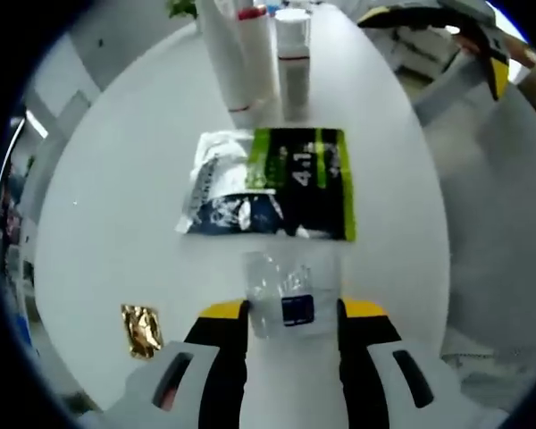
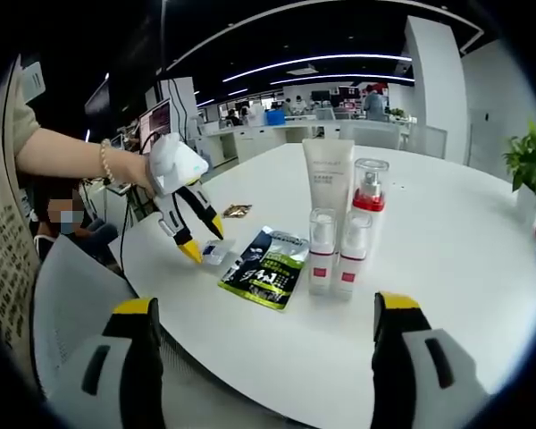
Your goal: Arrange the skincare products in the storage area until every visible bottle or jar stands upright without overlapping.
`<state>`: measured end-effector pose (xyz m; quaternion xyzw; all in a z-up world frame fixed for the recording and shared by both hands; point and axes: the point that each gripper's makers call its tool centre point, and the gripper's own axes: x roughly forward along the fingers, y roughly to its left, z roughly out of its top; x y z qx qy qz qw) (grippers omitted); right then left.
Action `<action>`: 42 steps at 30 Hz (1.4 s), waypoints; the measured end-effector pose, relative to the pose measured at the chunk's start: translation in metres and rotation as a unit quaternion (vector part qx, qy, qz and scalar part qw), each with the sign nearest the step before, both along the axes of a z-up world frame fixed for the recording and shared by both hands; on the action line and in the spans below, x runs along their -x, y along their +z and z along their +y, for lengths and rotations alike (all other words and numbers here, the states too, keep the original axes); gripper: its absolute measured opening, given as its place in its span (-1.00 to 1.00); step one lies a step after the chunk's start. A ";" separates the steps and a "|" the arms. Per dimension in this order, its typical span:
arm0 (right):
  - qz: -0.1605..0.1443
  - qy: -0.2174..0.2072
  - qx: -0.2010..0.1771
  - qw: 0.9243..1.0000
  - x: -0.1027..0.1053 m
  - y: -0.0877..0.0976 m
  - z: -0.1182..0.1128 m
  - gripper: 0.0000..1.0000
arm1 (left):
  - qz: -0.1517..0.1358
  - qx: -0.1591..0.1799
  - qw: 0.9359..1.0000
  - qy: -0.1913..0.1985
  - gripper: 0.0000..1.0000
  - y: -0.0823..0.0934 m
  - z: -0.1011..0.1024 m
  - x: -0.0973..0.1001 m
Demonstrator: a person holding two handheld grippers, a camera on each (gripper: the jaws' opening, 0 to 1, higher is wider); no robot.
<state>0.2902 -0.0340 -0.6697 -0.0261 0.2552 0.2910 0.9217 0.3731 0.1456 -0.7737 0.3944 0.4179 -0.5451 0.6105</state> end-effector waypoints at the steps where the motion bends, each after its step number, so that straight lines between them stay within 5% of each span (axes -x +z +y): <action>1: 0.000 0.000 0.000 1.000 0.000 0.000 0.000 0.99 | 0.000 0.000 1.000 -0.002 -0.28 -0.001 0.000 0.000; 16: 0.001 -0.004 0.000 1.000 -0.001 -0.001 -0.001 0.99 | 0.006 -0.028 0.998 -0.048 -0.28 -0.014 0.000 0.006; 42: 0.001 0.001 0.000 1.000 0.000 -0.001 0.001 0.99 | 0.001 -0.021 0.999 -0.032 -0.17 -0.011 0.001 0.006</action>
